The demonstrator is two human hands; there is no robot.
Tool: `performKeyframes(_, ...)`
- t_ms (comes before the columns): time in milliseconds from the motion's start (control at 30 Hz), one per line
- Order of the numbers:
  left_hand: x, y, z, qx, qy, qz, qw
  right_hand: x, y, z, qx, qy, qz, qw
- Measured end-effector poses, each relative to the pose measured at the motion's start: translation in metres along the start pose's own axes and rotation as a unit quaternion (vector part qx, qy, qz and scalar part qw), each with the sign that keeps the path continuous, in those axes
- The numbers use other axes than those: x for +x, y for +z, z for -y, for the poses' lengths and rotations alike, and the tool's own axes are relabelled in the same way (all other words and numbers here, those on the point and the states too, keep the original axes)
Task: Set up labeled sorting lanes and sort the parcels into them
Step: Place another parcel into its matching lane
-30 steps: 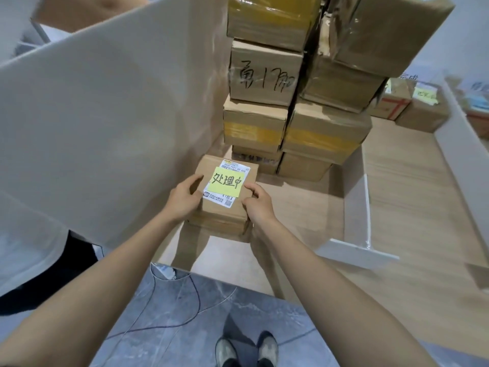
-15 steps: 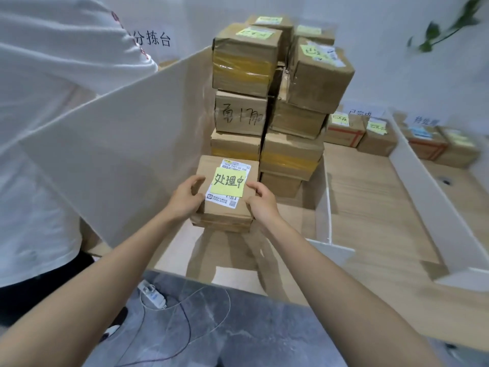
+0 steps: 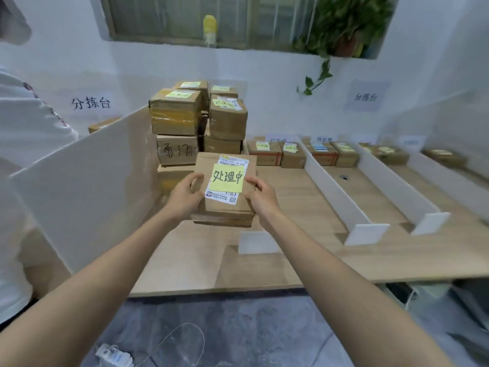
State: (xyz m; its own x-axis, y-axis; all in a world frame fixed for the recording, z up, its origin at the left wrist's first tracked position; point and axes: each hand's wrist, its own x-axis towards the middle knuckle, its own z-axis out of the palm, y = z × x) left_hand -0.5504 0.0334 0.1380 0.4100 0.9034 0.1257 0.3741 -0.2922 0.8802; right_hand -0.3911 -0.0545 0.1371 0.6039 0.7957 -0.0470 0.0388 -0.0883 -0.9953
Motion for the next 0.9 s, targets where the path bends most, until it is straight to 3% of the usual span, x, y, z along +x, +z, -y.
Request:
performKeyframes(400, -0.038, 0.098, -0.124, -0.004, 0.149, 0.138, 0.979, -0.093, -0.153, 0.05, -0.01, -0.046, -0.177, 0.983)
performKeyframes(900, -0.057, 0.259, -0.236, -0.112, 0.272, 0.35, 0.89, -0.161, -0.295, 0.065, -0.029, -0.031, -0.423, 0.905)
